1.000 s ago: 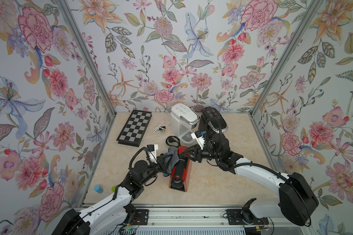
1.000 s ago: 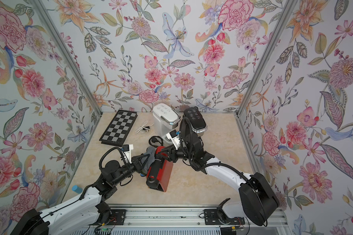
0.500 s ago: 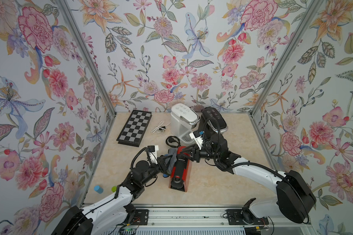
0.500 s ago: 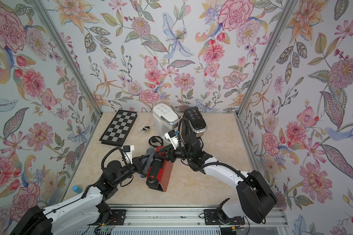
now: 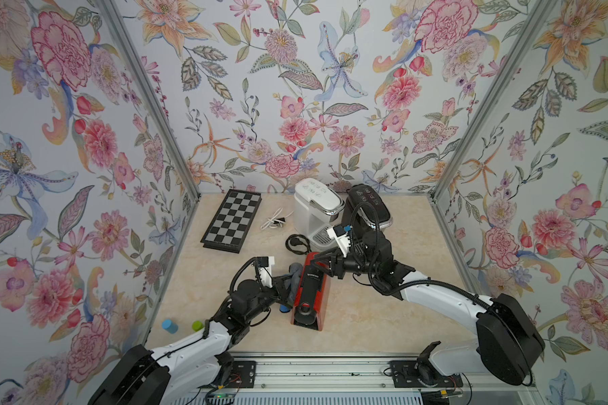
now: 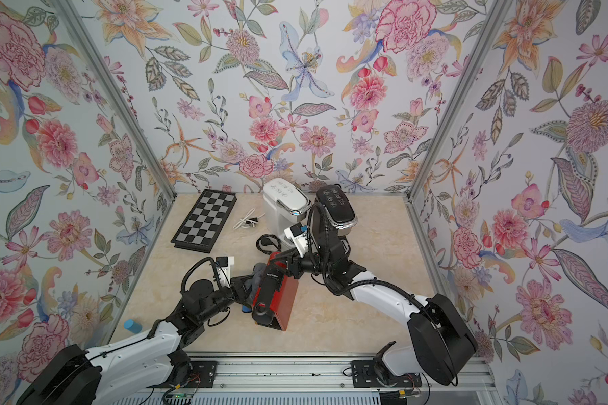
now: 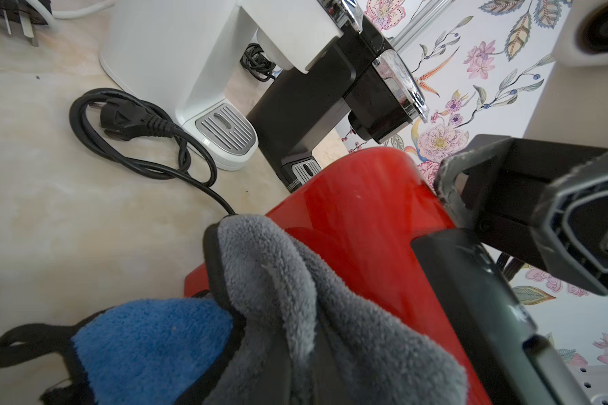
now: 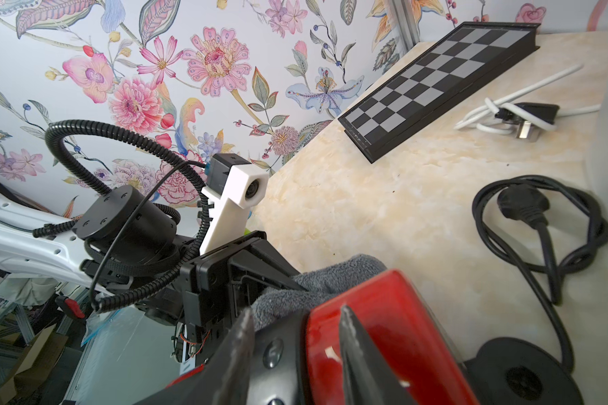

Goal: Wipe the surface of a coffee machine
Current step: Wipe the dirt from the surface of the coffee machine.

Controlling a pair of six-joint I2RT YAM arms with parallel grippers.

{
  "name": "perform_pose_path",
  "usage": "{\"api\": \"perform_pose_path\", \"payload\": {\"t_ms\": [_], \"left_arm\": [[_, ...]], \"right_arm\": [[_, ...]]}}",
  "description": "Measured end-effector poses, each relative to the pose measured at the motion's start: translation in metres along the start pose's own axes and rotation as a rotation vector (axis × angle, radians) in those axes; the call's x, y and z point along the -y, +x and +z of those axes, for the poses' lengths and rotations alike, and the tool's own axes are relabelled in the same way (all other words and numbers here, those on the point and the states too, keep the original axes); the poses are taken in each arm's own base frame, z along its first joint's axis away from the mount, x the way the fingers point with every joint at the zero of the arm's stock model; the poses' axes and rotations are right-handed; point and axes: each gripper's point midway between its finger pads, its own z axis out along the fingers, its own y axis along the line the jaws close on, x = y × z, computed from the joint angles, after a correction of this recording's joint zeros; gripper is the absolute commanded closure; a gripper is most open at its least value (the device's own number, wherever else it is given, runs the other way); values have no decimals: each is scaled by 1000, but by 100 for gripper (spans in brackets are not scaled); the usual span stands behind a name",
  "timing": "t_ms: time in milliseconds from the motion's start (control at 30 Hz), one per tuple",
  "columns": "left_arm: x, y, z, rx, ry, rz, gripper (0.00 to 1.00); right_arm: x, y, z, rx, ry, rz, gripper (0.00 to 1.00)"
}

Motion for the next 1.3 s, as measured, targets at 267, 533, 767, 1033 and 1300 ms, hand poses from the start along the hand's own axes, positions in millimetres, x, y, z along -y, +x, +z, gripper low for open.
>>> {"api": "perform_pose_path", "payload": {"t_ms": [267,533,767,1033,1300], "left_arm": [[-21,23,8,-99,-80,1,100],[-23,32,8,-149,-142,45,100],[-12,47,-9,-195,-118,57,100],[3,64,-22,-218,-48,41,100],[24,84,-26,-301,43,49,100]], "right_arm": [[3,-2,-1,2,29,7,58],[5,-3,-1,8,41,7,58],[6,-3,-2,7,50,10,58],[6,-3,-2,7,50,10,58],[7,-4,-1,9,53,10,58]]}}
